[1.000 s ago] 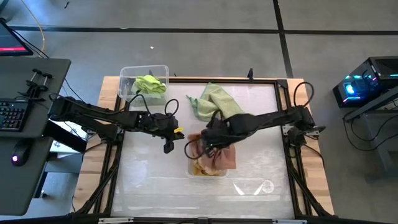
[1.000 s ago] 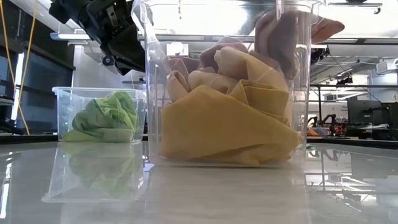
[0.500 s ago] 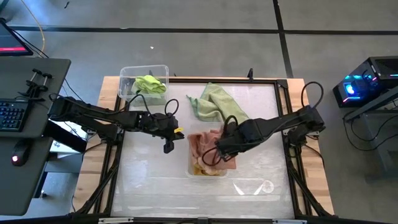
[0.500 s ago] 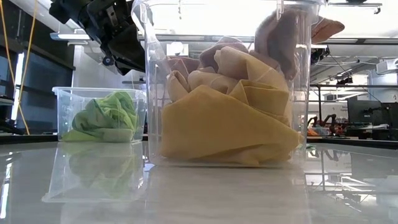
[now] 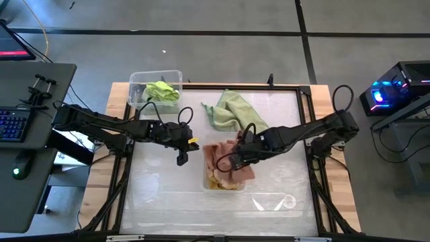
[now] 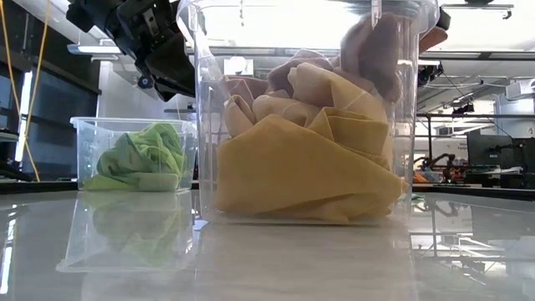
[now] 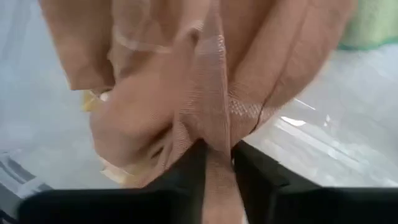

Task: Sort towels by color in basket
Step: Put the orange towel into the bottom transparent bin, then put the dark green towel into the top transparent bin

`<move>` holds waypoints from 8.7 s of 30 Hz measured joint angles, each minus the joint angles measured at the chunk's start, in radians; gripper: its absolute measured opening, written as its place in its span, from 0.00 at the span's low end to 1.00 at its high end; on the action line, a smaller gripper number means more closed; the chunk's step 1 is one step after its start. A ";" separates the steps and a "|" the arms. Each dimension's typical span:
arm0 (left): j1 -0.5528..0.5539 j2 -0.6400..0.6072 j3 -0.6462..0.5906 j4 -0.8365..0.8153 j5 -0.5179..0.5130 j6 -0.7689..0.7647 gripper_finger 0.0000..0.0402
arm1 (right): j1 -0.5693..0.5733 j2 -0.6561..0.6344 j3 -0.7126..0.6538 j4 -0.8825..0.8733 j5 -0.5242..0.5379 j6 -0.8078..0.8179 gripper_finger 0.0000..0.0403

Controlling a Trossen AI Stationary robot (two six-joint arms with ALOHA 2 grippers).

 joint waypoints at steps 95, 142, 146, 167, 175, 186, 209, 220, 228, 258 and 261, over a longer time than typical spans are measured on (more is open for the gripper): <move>0.020 -0.222 0.001 -0.086 0.028 -0.064 0.08 | -0.068 0.325 0.303 0.125 0.130 -0.232 0.29; 0.019 -0.222 0.000 -0.060 -0.015 0.011 0.08 | -0.074 0.321 0.173 0.052 -0.075 -0.134 0.20; 0.018 -0.222 0.000 -0.043 0.005 -0.001 0.08 | -0.065 0.292 0.273 -0.005 -0.071 -0.161 0.20; 0.018 -0.222 0.000 -0.050 0.007 0.000 0.08 | -0.030 0.381 0.384 -0.157 -0.174 0.069 0.20; 0.018 -0.222 0.000 -0.053 0.008 0.000 0.08 | -0.044 0.485 0.385 -0.087 -0.102 -0.040 0.20; 0.018 -0.222 0.000 -0.062 0.008 -0.001 0.08 | 0.003 0.379 0.541 -0.163 0.032 -0.224 0.20; 0.082 -0.222 0.001 -0.053 -0.131 -0.006 0.08 | -0.661 0.126 0.153 0.141 -0.066 -0.872 0.50; 0.246 -0.222 0.001 -0.044 -0.192 -0.054 0.08 | -0.735 0.153 -0.234 0.459 -0.090 -0.971 0.53; 0.315 -0.220 0.018 0.063 -0.226 0.106 0.03 | -0.733 0.153 -0.453 0.713 -0.166 -1.003 0.39; 0.594 -0.023 0.385 0.108 0.207 0.598 0.60 | -0.703 0.089 0.290 0.756 -0.388 -1.073 0.02; 0.610 -0.020 0.385 0.115 0.214 0.541 0.65 | -0.687 0.089 0.305 0.797 -0.438 -1.118 0.01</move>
